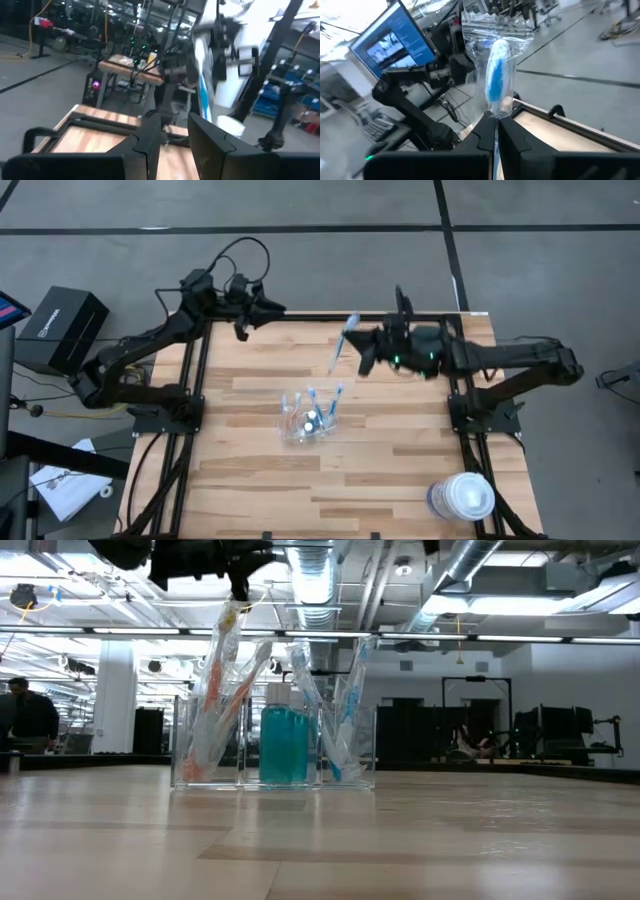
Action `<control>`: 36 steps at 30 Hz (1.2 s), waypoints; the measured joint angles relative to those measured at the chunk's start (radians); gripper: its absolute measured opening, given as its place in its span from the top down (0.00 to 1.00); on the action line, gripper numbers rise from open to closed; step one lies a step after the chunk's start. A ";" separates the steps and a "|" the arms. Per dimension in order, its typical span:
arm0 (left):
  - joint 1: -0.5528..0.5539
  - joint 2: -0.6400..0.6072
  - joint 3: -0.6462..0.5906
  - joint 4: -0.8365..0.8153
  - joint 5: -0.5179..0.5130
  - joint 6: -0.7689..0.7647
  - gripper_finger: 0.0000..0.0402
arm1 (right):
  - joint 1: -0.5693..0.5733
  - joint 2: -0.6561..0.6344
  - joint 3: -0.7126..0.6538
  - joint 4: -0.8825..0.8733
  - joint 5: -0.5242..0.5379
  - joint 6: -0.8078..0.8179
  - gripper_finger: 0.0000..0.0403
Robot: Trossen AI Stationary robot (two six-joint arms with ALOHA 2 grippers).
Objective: Pick & Place toothbrushing station
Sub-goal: Put the blue toothbrush into the transparent organizer
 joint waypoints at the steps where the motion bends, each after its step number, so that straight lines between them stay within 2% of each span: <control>1: -0.007 -0.014 0.000 -0.001 0.000 -0.014 0.77 | 0.050 0.007 0.000 0.000 0.055 -0.011 1.00; 4: -0.036 -0.054 0.000 -0.001 -0.007 -0.030 0.77 | 0.162 0.031 -0.008 -0.037 0.191 -0.015 1.00; 7: -0.087 -0.079 0.000 -0.008 -0.041 -0.051 0.77 | 0.228 0.063 -0.051 -0.037 0.242 0.017 1.00; 11: -0.182 -0.088 0.000 -0.015 -0.099 -0.095 0.77 | 0.283 0.103 -0.146 0.003 0.245 0.122 1.00; 15: -0.300 -0.088 0.000 -0.062 -0.170 -0.093 0.79 | 0.337 0.127 -0.275 0.204 0.256 0.154 1.00; 19: -0.400 -0.084 0.000 -0.144 -0.265 -0.019 0.84 | 0.359 0.132 -0.379 0.362 0.255 0.154 1.00; 26: -0.447 -0.071 0.000 -0.165 -0.343 0.041 0.90 | 0.321 0.118 -0.440 0.396 0.234 0.127 1.00; 30: -0.446 -0.051 0.000 -0.188 -0.385 0.040 0.84 | 0.273 0.111 -0.439 0.441 0.153 0.075 1.00; 36: -0.446 -0.004 0.000 -0.195 -0.397 0.061 0.68 | 0.219 0.111 -0.439 0.435 0.071 0.026 1.00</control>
